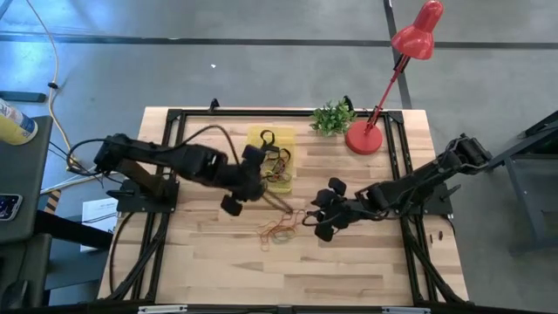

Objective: Pick and place rubber bands into bin
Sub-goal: Put the red rubber band into the yellow bin

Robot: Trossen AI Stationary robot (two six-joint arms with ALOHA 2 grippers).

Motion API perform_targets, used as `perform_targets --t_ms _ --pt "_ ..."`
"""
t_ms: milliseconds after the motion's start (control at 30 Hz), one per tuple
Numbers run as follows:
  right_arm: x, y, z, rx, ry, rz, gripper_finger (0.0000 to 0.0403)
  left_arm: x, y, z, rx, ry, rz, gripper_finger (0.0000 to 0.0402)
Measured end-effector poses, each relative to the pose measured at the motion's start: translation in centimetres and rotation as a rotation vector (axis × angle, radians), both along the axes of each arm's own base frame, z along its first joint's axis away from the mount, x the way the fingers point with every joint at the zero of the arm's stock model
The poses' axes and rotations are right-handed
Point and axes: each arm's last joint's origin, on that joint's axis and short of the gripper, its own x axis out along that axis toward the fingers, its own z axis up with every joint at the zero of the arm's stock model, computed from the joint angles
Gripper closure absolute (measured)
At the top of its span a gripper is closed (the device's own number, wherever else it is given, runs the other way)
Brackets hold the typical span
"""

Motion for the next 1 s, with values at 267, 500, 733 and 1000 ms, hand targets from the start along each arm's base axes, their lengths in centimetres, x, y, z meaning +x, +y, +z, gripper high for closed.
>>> perform_targets --t_ms 267,500,733,1000 --pt "0.7 -1.0 -0.7 0.002 0.055 0.059 0.0263 -1.7 -4.3 -2.6 0.028 0.067 -0.004 0.0245" --pt "2.6 -1.0 -3.4 0.058 0.123 0.145 0.0263 -4.1 -6.6 -7.0 -0.085 -0.031 0.085 0.0245" --pt "4.2 -1.7 -6.2 0.075 0.179 0.182 0.0263 -6.2 -8.1 -9.8 -0.147 -0.059 0.201 0.0245" --pt "6.3 -2.4 -8.3 0.096 0.125 0.265 0.0263 -7.3 -9.5 -10.3 -0.131 -0.107 0.230 0.0245"
